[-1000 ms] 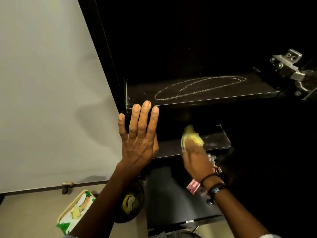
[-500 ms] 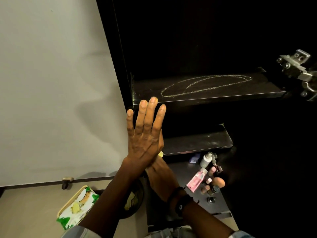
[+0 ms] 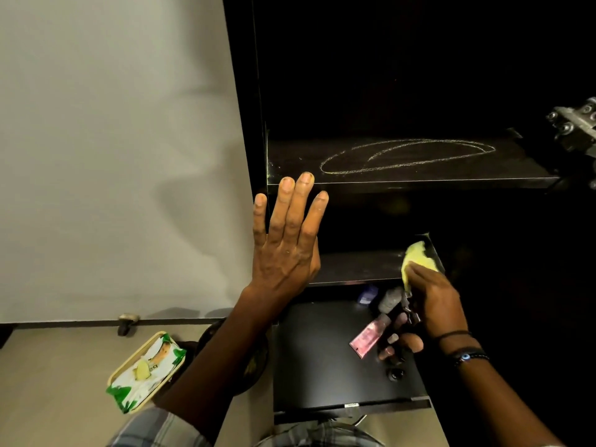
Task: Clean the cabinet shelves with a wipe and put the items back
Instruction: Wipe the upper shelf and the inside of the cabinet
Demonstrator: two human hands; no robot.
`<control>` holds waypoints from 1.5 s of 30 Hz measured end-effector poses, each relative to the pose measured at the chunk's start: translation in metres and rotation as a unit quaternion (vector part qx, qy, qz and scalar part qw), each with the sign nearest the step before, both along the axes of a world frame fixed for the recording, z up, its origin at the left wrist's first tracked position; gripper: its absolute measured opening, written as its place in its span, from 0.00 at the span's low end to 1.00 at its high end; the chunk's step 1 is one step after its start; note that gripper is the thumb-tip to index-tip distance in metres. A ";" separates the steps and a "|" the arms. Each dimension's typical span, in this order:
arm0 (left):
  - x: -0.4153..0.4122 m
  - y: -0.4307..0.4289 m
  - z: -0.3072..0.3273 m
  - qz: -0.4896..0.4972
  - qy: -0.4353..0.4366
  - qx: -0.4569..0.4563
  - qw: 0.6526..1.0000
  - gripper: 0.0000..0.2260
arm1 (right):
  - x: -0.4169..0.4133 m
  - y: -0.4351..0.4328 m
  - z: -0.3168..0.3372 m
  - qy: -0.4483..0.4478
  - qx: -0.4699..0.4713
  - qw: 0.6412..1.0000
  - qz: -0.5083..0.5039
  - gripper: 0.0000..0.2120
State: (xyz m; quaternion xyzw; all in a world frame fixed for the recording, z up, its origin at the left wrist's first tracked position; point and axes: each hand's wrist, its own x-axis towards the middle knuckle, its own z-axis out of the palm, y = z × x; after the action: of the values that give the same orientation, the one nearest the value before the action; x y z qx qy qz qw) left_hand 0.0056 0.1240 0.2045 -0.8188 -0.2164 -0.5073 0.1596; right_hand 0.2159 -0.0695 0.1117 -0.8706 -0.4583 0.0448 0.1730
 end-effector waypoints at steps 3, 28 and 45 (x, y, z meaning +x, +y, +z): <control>-0.002 -0.003 0.003 0.001 -0.003 -0.011 1.000 0.29 | -0.052 0.042 -0.014 0.031 0.037 0.997 0.061 0.18; -0.038 -0.010 0.025 0.010 0.096 -0.039 0.995 0.41 | 0.004 0.088 0.015 0.004 -0.002 0.993 -0.114 0.10; -0.083 -0.021 0.025 -0.023 0.153 -0.157 0.975 0.31 | -0.149 0.120 -0.002 0.046 0.075 0.962 0.259 0.15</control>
State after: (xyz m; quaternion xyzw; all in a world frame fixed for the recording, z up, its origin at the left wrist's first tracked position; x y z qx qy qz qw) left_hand -0.0770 0.1032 0.2300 -0.9062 -0.2476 -0.3392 0.0489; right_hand 0.0666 0.0506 0.1095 -0.7038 -0.6615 0.0939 0.2415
